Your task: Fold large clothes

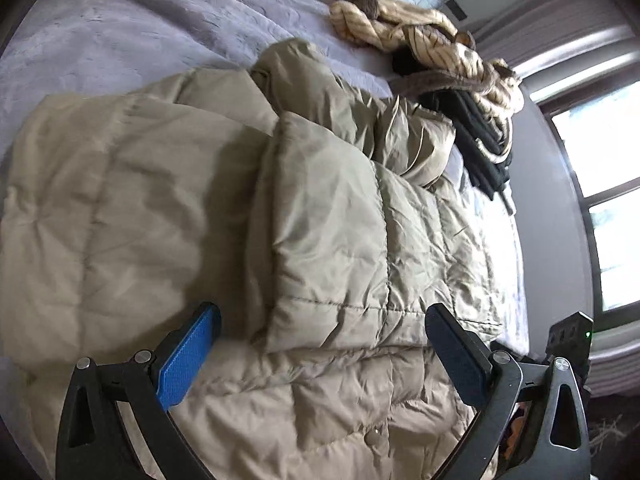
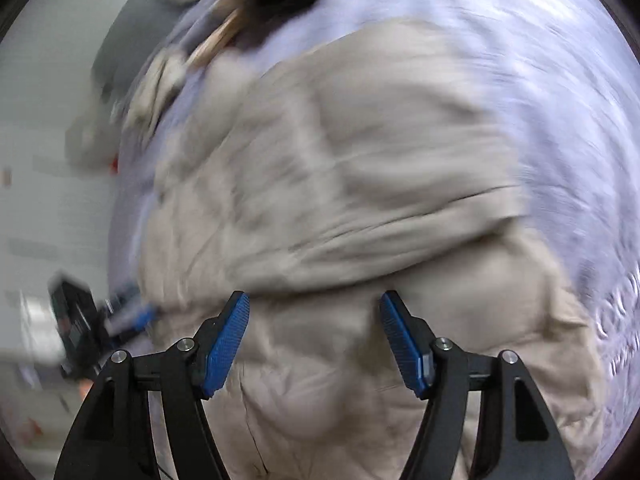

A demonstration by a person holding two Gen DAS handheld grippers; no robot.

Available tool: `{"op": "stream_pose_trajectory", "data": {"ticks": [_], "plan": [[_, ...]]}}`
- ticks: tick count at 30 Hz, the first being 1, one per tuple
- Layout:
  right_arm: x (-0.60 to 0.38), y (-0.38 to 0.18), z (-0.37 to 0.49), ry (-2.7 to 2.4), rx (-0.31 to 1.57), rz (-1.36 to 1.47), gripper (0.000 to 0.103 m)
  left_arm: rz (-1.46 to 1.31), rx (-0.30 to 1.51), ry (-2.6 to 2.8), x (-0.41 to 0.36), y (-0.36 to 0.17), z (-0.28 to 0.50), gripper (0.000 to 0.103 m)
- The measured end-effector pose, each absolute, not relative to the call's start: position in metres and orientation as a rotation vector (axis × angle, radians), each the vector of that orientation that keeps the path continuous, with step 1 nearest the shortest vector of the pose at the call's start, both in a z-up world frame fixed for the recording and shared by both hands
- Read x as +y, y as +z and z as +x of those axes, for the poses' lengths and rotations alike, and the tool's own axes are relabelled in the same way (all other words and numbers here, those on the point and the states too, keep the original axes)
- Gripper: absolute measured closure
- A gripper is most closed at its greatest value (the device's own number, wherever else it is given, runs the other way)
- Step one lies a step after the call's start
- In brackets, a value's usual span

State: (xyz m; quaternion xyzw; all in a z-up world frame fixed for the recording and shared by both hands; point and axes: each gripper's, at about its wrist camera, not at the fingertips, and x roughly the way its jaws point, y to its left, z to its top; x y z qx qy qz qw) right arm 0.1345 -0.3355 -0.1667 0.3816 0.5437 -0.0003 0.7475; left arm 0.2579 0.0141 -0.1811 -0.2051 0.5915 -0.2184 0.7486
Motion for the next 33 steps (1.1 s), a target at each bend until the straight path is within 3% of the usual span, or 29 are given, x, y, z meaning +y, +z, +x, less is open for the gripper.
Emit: {"op": "stream_pose_trajectory", "data": {"ticks": [2, 4, 5, 6, 7, 16, 17, 19, 20, 23, 25, 26, 31, 32, 33], "plan": [[-0.360, -0.169, 0.128, -0.062, 1.128, 0.922, 0.031, -0.423, 1.300, -0.463, 0.007, -0.182, 0.259, 0.012], [-0.378, -0.174, 0.129, -0.105, 1.082, 1.006, 0.037, -0.401, 1.319, -0.436, 0.005, -0.186, 0.260, 0.043], [-0.384, -0.174, 0.129, -0.117, 1.074, 1.026, 0.046, -0.390, 1.328, -0.418, 0.005, -0.188, 0.259, 0.056], [-0.387, -0.176, 0.131, -0.134, 1.081, 1.026, 0.079, -0.384, 1.334, -0.411, 0.005, -0.191, 0.259, 0.080], [-0.389, -0.175, 0.132, -0.141, 1.091, 1.013, 0.092, -0.393, 1.334, -0.417, 0.006, -0.191, 0.256, 0.088], [-0.402, -0.192, 0.135, -0.127, 1.145, 0.838, 0.094, -0.317, 1.308, -0.413, 0.008, -0.194, 0.218, 0.087], [-0.401, -0.194, 0.136, -0.128, 1.146, 0.840, 0.094, -0.325, 1.308, -0.413, 0.012, -0.194, 0.217, 0.086], [-0.404, -0.194, 0.132, -0.129, 1.144, 0.842, 0.094, -0.293, 1.299, -0.362, 0.021, -0.187, 0.215, 0.073], [-0.404, -0.192, 0.130, -0.128, 1.149, 0.845, 0.094, -0.255, 1.288, -0.325, 0.027, -0.181, 0.214, 0.073], [-0.403, -0.181, 0.114, -0.131, 1.189, 0.824, 0.079, -0.199, 1.257, -0.275, 0.049, -0.165, 0.208, 0.073], [-0.396, -0.164, 0.099, -0.131, 1.197, 0.755, 0.062, -0.184, 1.239, -0.263, 0.058, -0.155, 0.210, 0.073], [-0.393, -0.155, 0.094, -0.130, 1.188, 0.712, 0.061, -0.177, 1.227, -0.261, 0.060, -0.150, 0.211, 0.073], [-0.397, -0.108, 0.095, -0.202, 1.037, 0.477, 0.062, -0.170, 1.145, -0.278, 0.039, -0.128, 0.235, 0.073], [-0.402, -0.105, 0.101, -0.214, 1.025, 0.490, 0.067, -0.169, 1.136, -0.280, 0.031, -0.127, 0.240, 0.073], [-0.410, -0.105, 0.110, -0.225, 1.018, 0.513, 0.083, -0.170, 1.130, -0.284, 0.024, -0.127, 0.245, 0.073]]}}
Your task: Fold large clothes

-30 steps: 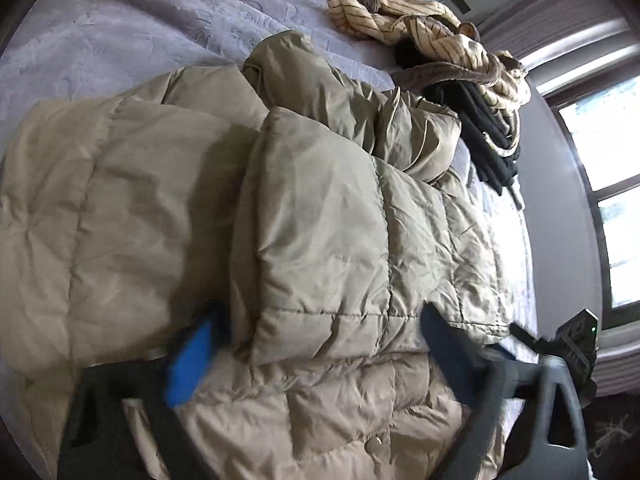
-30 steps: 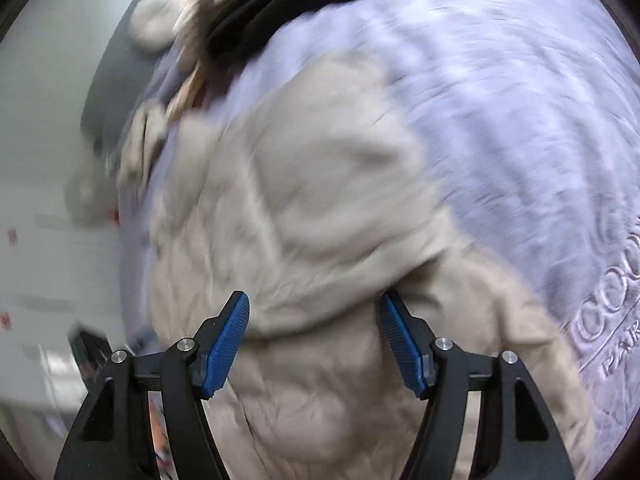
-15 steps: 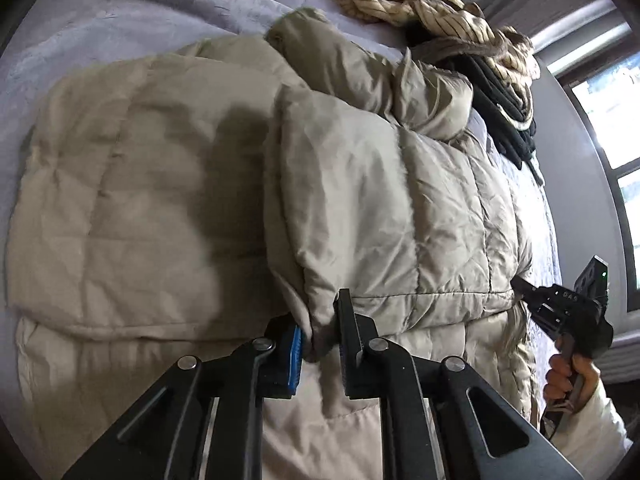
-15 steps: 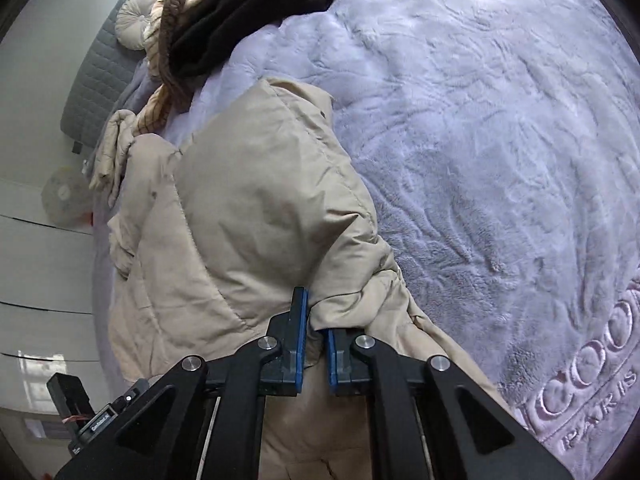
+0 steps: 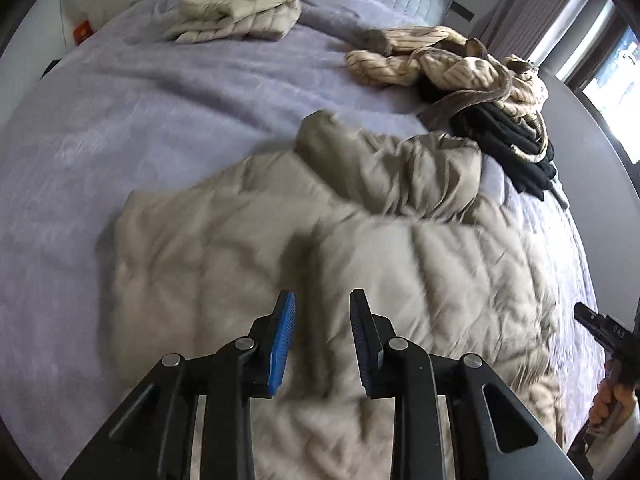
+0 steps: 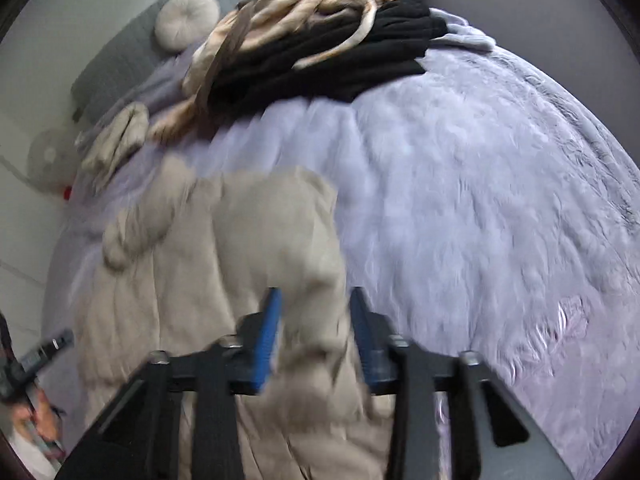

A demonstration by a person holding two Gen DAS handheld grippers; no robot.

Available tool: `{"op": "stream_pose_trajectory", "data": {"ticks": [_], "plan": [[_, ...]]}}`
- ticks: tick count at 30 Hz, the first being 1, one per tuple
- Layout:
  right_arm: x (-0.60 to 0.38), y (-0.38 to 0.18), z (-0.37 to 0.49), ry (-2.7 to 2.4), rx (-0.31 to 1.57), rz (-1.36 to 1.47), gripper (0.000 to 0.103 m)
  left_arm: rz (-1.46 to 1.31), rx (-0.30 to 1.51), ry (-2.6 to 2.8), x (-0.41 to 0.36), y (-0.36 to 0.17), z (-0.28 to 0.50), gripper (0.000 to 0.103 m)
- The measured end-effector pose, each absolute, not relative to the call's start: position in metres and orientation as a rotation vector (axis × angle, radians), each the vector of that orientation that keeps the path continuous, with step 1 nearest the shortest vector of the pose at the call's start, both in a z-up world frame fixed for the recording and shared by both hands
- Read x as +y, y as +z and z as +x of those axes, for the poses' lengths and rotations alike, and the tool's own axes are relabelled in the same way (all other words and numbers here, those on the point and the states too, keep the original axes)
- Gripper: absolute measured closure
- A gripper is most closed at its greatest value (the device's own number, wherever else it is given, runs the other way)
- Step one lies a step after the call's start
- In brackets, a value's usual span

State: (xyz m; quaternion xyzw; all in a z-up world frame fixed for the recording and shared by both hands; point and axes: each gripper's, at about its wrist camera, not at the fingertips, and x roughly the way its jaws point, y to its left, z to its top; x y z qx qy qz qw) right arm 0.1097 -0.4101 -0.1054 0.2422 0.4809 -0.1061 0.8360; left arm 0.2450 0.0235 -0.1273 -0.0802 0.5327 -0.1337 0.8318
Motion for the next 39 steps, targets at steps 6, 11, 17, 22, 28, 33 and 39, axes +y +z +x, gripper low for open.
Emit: {"op": "stream_pose_trajectory", "data": {"ticks": [6, 11, 17, 22, 28, 33, 39], "plan": [[-0.412, -0.120, 0.158, -0.124, 1.050, 0.508, 0.086, -0.049, 1.132, -0.213, -0.026, -0.156, 0.267, 0.073], [-0.402, -0.157, 0.178, -0.137, 1.141, 0.354, 0.086, -0.036, 1.198, -0.196, -0.029, -0.197, 0.272, 0.073], [-0.430, -0.197, 0.178, -0.185, 1.159, 0.481, 0.086, -0.003, 1.186, -0.203, -0.034, -0.213, 0.271, 0.073], [-0.414, -0.196, 0.180, -0.202, 1.170, 0.333, 0.087, 0.032, 1.177, -0.184, -0.039, -0.214, 0.269, 0.073], [-0.404, -0.172, 0.174, -0.252, 1.179, 0.175, 0.086, 0.044, 1.177, -0.143, -0.025, -0.186, 0.260, 0.073], [-0.413, -0.149, 0.150, -0.246, 1.173, 0.294, 0.083, 0.041, 1.190, -0.102, -0.008, -0.168, 0.250, 0.073], [-0.406, -0.134, 0.118, -0.208, 1.193, 0.369, 0.079, 0.064, 1.224, -0.088, -0.012, -0.158, 0.224, 0.073]]}}
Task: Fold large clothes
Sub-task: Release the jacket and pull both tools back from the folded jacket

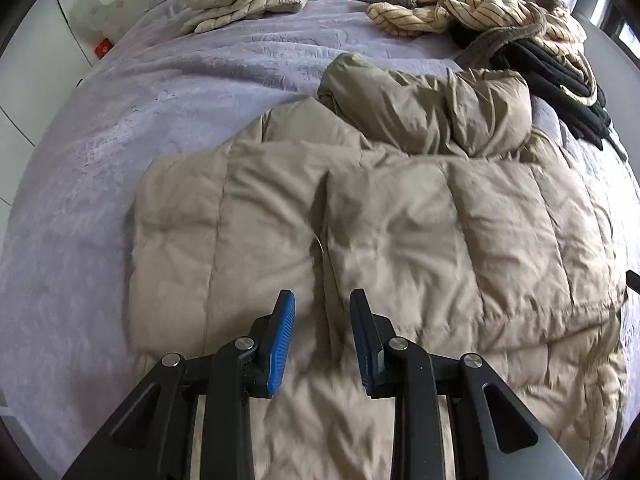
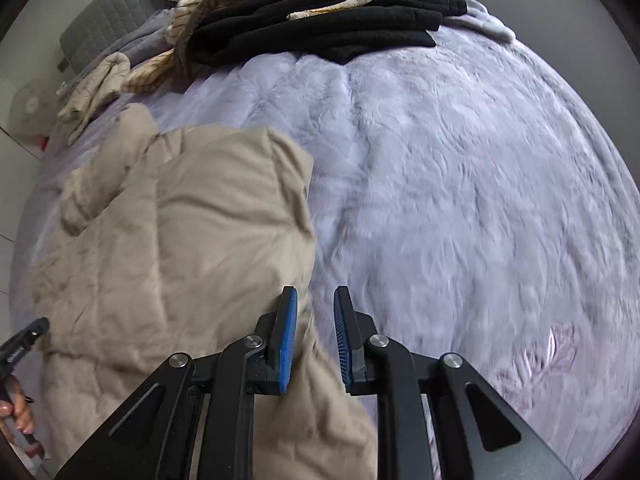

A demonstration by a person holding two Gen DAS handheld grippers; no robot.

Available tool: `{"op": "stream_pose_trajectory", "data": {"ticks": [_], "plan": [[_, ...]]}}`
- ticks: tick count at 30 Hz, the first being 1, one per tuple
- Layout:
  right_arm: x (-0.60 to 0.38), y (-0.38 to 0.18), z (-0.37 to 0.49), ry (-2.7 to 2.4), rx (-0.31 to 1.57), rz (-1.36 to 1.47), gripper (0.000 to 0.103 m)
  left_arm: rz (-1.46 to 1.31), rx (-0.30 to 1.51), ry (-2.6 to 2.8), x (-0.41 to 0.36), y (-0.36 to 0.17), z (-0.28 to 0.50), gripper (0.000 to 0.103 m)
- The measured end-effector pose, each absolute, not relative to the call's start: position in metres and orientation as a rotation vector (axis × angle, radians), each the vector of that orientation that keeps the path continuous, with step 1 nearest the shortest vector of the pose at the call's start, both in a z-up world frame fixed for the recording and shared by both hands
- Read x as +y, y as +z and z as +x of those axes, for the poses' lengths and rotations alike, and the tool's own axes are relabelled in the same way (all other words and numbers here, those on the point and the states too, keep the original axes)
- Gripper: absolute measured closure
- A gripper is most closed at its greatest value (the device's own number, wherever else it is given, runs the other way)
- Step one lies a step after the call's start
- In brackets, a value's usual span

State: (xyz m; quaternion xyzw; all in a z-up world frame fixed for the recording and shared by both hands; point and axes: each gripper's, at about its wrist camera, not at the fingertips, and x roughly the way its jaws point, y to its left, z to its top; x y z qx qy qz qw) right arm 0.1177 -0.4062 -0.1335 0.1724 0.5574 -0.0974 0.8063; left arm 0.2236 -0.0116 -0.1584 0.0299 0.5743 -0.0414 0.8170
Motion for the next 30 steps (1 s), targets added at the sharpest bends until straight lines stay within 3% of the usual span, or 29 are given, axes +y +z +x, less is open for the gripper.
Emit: {"op": "stream_pose_trajectory", "data": {"ticks": [3, 10, 19, 28, 30], "plan": [[-0.404, -0.127, 0.109, -0.197, 1.191, 0.380, 0.061, 0.047, 1.241, -0.085, -0.013, -0.155, 0.211, 0.073], [-0.403, -0.125, 0.105, -0.133, 1.226, 0.439, 0.061, 0.041, 1.259, -0.058, -0.014, -0.146, 0.190, 0.073], [-0.396, -0.177, 0.133, -0.173, 1.358, 0.421, 0.058, 0.034, 1.322, -0.023, -0.015, -0.149, 0.173, 0.073], [-0.398, -0.129, 0.108, -0.110, 1.337, 0.470, 0.056, 0.037, 1.335, -0.025, -0.017, -0.127, 0.151, 0.073], [-0.395, -0.120, 0.100, -0.087, 1.331, 0.480, 0.049, 0.029, 1.339, -0.029, -0.019, -0.122, 0.148, 0.073]]}}
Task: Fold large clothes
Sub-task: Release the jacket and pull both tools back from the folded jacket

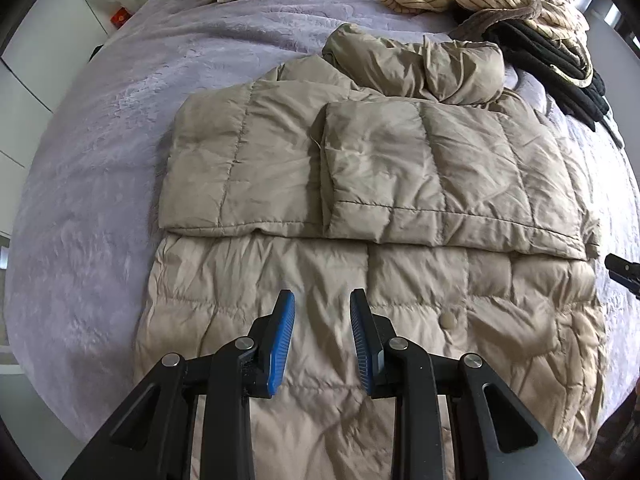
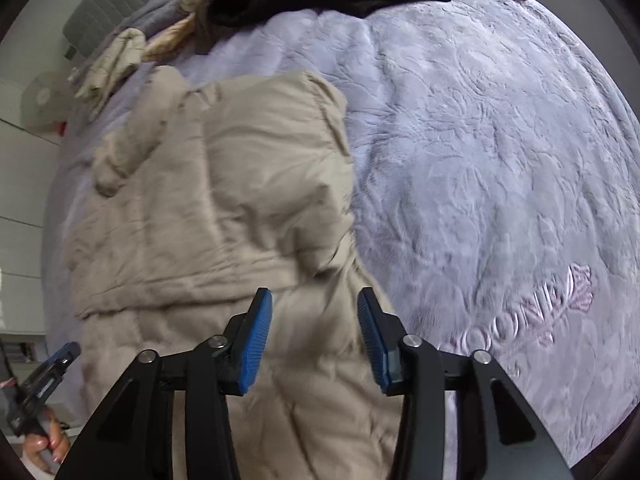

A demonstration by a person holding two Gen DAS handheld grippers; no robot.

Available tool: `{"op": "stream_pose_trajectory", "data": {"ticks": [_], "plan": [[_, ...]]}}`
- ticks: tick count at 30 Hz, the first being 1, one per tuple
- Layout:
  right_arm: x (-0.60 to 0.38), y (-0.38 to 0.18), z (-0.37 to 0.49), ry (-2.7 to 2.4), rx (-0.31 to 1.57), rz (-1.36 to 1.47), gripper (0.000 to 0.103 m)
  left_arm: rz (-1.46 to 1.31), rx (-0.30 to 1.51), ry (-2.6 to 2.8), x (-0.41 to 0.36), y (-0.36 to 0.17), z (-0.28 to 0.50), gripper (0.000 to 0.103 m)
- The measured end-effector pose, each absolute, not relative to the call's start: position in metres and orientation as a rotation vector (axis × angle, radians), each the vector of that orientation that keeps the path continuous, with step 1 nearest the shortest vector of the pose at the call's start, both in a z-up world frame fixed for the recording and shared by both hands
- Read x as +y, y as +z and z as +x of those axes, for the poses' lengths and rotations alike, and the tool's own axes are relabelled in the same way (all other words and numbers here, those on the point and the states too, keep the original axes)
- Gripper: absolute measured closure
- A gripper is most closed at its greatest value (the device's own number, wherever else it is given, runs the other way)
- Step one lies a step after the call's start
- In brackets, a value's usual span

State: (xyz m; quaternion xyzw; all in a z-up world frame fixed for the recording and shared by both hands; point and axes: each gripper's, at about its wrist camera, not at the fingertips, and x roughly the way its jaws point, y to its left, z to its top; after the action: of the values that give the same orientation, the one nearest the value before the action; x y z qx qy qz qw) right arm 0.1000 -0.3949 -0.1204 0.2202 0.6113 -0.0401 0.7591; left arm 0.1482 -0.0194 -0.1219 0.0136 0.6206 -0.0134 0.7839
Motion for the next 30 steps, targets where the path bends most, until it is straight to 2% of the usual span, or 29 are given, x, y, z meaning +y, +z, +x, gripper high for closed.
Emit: {"op": "stream_pose_trajectory", "data": {"ticks": [5, 6, 7, 9, 11, 13, 21, 30], "plan": [[-0.381, -0.103, 0.081, -0.032, 1.315, 0.522, 0.041, 0.015, 1.318, -0.023, -0.023, -0.110, 0.138, 0.071], [-0.378, -0.100, 0.078, -0.022, 1.313, 0.532, 0.036, 0.005, 1.312, -0.026, -0.022, -0.107, 0.136, 0.038], [-0.376, -0.098, 0.076, -0.014, 1.312, 0.538, 0.031, -0.002, 1.308, -0.019, -0.022, -0.104, 0.133, 0.000], [-0.370, -0.093, 0.071, -0.003, 1.305, 0.540, 0.027, -0.003, 1.268, 0.008, -0.020, -0.097, 0.128, 0.001], [-0.365, -0.088, 0.071, 0.001, 1.299, 0.528, 0.026, 0.008, 1.271, -0.002, -0.019, -0.093, 0.124, 0.001], [-0.364, -0.083, 0.067, 0.007, 1.287, 0.533, 0.016, 0.023, 1.265, 0.006, -0.020, -0.090, 0.118, 0.001], [-0.359, -0.055, 0.053, 0.034, 1.151, 0.535, 0.014, 0.035, 1.216, 0.058, -0.014, -0.067, 0.092, 0.001], [-0.343, -0.044, 0.041, 0.082, 1.176, 0.521, 0.014, -0.001, 1.248, 0.036, -0.004, -0.063, 0.066, 0.001]]}}
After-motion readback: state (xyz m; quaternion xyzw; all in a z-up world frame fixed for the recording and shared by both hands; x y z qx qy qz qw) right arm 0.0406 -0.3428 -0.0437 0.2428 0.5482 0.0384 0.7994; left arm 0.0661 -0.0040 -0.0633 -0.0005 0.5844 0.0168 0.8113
